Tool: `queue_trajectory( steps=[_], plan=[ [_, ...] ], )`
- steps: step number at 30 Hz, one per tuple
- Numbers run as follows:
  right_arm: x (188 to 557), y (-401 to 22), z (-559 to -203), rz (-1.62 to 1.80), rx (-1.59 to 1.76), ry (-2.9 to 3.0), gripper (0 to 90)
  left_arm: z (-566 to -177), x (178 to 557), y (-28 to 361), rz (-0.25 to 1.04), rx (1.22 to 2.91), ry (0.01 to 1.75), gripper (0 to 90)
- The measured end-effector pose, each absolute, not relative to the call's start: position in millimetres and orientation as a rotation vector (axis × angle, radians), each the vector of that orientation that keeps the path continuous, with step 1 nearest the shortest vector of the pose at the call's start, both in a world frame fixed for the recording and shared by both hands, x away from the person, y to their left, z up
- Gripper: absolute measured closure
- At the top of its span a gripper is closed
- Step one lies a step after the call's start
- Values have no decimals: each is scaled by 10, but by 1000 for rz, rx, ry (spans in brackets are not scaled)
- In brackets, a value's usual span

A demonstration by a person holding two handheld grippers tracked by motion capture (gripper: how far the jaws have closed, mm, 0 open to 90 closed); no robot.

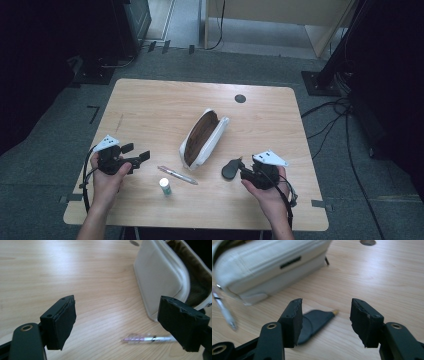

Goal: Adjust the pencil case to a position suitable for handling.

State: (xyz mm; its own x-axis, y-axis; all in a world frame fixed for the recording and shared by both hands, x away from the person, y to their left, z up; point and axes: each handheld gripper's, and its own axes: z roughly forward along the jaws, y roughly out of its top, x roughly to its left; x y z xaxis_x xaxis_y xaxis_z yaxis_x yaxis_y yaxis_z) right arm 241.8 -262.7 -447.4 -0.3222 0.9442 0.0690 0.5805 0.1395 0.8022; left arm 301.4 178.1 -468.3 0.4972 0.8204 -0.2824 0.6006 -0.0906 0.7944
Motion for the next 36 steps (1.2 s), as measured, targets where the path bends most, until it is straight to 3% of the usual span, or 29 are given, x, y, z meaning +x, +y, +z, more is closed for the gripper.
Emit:
queue_trajectory(
  steps=[6, 8, 9, 14, 21, 30, 35, 36],
  plan=[
    [2529, -2337, -4373, 1084, 1446, 1995, 386, -4878, 2963, 1896, 354, 1834, 1257, 140],
    [2570, -2251, -4349, 1101, 1461, 1994, 344, -4948, 2969, 1915, 361, 1849, 1279, 139],
    [2617, -2167, -4331, 1090, 1492, 1985, 273, -4999, 2977, 1915, 378, 1870, 1305, 139],
    [2703, -2014, -4297, 1107, 1544, 1978, 182, -5082, 2996, 1896, 435, 1922, 1343, 140],
    [2816, -1735, -4310, 1137, 1602, 2014, 136, -5148, 2997, 1854, 498, 1986, 1350, 140],
    [2873, -1446, -4441, 1077, 1624, 2054, 167, -5174, 2981, 1817, 543, 2005, 1346, 139],
    [2899, -1473, -4496, 1014, 1588, 2080, 305, -5174, 2980, 1820, 539, 2003, 1343, 139],
    [2903, -1511, -4483, 1010, 1564, 2091, 393, -5174, 2981, 1821, 538, 2003, 1343, 139]
  ],
)
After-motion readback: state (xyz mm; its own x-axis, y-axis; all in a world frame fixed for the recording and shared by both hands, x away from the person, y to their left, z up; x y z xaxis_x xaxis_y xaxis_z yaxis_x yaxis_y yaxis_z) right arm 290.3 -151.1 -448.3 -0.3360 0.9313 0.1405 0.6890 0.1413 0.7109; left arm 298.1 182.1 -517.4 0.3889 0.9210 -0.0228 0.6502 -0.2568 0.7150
